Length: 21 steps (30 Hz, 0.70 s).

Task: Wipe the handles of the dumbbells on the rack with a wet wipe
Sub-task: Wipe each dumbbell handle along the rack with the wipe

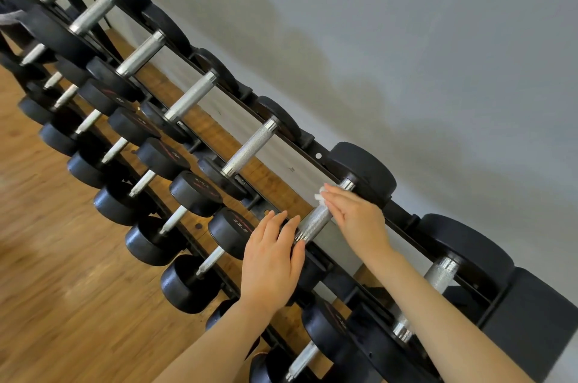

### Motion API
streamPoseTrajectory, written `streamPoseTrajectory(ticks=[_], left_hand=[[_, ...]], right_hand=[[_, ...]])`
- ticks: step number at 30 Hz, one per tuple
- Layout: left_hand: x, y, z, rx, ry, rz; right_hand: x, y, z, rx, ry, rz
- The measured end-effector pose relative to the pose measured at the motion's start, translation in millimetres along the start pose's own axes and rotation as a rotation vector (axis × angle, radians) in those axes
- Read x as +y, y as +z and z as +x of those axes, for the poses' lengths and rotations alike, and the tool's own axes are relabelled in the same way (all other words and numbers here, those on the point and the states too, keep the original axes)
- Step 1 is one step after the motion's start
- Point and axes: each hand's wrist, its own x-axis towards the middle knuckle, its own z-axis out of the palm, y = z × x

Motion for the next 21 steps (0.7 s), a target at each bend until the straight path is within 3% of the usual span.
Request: streamPoseTrajectory(ticks=[4, 9, 14, 18, 21], left_hand=[[0.9, -2.0, -0.1, -0.018, -0.008, 0.005], [1.7, -2.9, 0.6, -0.031, -0.015, 0.015], [1.9, -2.5, 0.7, -0.042, -0.019, 0.018], [2.6, -2.7, 0.8, -0.039, -0.024, 0.014], [2.6, -2.6, 0.8, -0.030, -0.017, 0.007]], right_hand=[[0.3, -4.0, 6.4, 0.084, 0.164, 0.036], [-1.3, -8.2, 14.7, -0.149, 0.052, -0.042], [-0.6, -5.7, 13.5, -0.080, 0.129, -0.014], [-11.6, -1.1, 8.0, -0.222, 0.059, -0.013], [-6.4, -2.9, 14.6, -0.171, 0.119, -0.062]])
